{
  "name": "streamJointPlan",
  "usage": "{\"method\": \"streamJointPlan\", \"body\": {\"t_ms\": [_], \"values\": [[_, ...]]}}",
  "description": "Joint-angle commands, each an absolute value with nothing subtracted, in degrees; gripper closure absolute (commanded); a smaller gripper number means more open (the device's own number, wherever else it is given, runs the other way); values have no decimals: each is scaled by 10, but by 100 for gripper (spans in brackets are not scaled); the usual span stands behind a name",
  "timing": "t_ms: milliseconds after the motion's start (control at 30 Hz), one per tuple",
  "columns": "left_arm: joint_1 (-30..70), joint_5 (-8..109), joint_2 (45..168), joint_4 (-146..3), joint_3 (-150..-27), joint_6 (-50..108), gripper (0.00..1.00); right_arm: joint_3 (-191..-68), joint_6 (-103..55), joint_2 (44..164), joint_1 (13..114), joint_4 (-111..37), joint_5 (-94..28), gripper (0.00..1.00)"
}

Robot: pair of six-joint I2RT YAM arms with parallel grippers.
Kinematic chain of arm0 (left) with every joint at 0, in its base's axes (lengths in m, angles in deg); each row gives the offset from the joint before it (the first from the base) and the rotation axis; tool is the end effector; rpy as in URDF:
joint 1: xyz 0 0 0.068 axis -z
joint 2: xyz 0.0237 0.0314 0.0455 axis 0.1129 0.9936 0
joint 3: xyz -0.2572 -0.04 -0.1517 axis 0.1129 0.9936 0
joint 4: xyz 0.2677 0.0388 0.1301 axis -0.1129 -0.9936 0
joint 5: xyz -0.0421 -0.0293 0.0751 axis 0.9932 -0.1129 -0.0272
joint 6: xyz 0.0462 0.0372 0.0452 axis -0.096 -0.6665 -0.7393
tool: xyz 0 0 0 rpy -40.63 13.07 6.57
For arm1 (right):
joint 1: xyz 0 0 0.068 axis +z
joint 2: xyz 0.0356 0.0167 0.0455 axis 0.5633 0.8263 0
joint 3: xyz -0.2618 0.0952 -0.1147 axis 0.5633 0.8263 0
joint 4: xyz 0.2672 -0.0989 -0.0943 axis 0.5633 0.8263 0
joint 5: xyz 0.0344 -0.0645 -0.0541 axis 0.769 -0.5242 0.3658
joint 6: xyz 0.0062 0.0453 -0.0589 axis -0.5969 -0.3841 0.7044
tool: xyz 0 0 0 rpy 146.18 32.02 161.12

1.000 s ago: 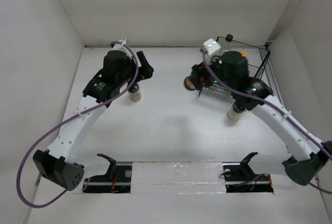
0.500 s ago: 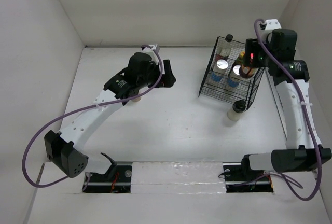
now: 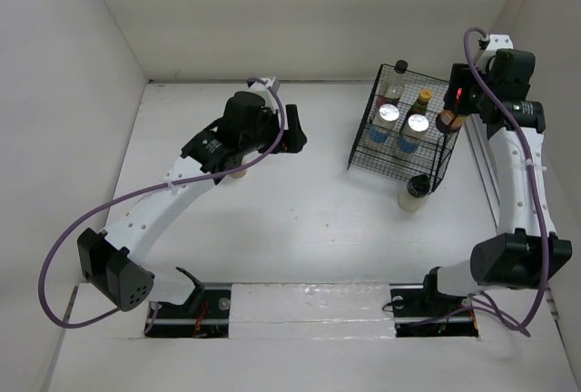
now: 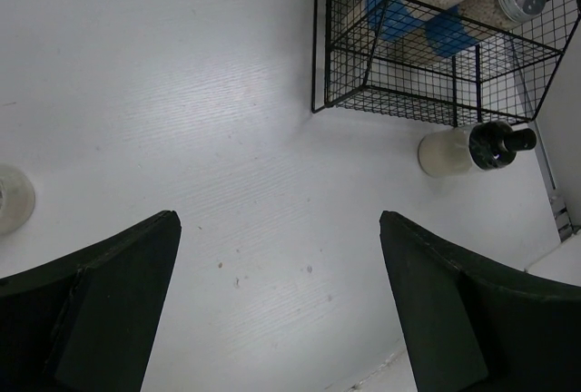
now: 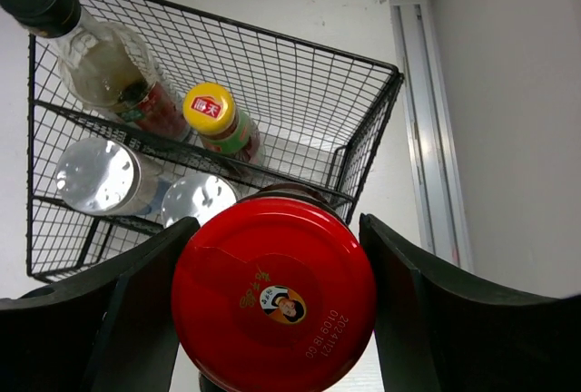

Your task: Organize the condiment bottles

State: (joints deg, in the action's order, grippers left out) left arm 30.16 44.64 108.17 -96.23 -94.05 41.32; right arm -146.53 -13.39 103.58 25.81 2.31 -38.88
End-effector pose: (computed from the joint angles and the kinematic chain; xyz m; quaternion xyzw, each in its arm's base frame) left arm 0.2925 -0.2207 0.4108 0.1024 0.8221 -0.2972 0.4746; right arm 0.3556 -0.0509 0.4582 0.0253 0.8563 -0.0413 0.5142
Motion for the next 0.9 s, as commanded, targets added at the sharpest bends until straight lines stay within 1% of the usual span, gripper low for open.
{"method": "streamJointPlan", "body": {"t_ms": [0, 400, 500, 700, 867], "values": [[303, 447, 1073, -955, -962, 409, 12, -1478, -148, 1037, 250, -112, -360, 53], [303, 442, 1083, -949, -962, 409, 12, -1403, -148, 1048, 250, -160, -360, 53], [303, 436, 1083, -949, -967, 409, 12, -1397, -148, 1048, 250, -147, -372, 53], [303, 430, 1083, -955, -972, 403, 12, -1384, -148, 999, 250, -141, -372, 54], [303, 425, 1088, -955, -978, 403, 12, -1391, -148, 992, 250, -129, -372, 54]]}}
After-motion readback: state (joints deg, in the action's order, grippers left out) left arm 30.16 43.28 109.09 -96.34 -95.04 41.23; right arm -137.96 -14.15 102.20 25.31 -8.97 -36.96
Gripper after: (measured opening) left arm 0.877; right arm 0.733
